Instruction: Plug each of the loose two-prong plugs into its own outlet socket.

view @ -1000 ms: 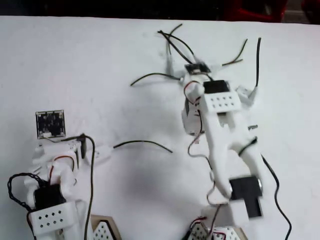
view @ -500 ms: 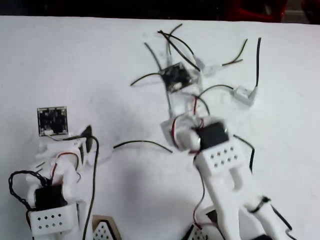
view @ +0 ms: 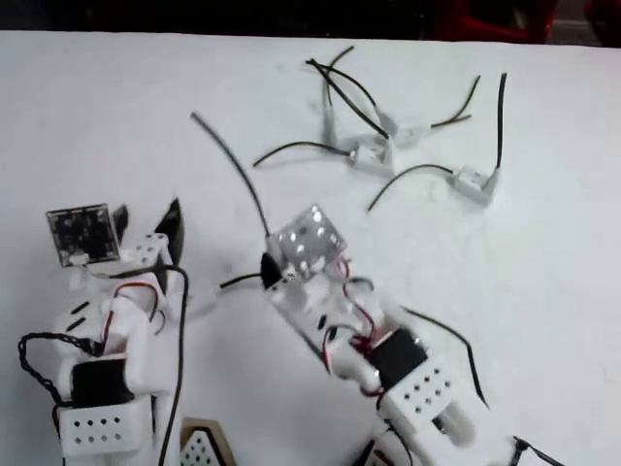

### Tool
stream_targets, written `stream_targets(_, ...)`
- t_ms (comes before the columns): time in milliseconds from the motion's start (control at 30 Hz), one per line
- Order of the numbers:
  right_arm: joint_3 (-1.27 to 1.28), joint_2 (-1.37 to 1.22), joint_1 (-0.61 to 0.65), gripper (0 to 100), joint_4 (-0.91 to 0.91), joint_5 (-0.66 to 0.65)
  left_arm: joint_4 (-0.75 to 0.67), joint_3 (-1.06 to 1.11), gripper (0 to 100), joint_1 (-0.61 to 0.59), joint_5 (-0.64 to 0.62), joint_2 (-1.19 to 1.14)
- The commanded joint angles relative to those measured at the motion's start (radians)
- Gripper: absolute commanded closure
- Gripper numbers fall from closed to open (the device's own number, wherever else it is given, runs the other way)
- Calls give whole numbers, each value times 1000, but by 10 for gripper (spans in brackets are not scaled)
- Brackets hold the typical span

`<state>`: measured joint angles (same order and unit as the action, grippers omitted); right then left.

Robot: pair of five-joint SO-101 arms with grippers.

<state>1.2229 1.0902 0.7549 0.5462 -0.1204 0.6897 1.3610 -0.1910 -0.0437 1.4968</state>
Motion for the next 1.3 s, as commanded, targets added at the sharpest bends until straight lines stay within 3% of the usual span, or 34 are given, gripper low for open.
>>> stream_targets(0, 31, 77, 51, 981, -42, 2, -32, -68, 748, 127, -11, 8)
stream_targets(133, 61, 117, 64, 981, -35, 2, -18, -86, 749, 252, 72, 12)
stream_targets(433, 75, 119, 58, 981, -33, 2, 219, -229, 749, 503, 181, 13)
stream_targets(567, 75, 124, 58, 981, -31, 2, 261, -233, 749, 581, 238, 13)
stream_targets(700, 75, 125, 39, 981, 1, 2, 258, -226, 748, 559, 244, 12)
stream_targets(867, 71, 125, -117, 981, -25, 5, 273, -264, 748, 357, 265, 5)
stream_targets(1100, 72, 114, -337, 982, -117, 110, 457, -384, 745, 208, 506, -188)
stream_targets(1267, 74, 114, -433, 982, -170, 172, 600, -537, 665, 140, 674, -475)
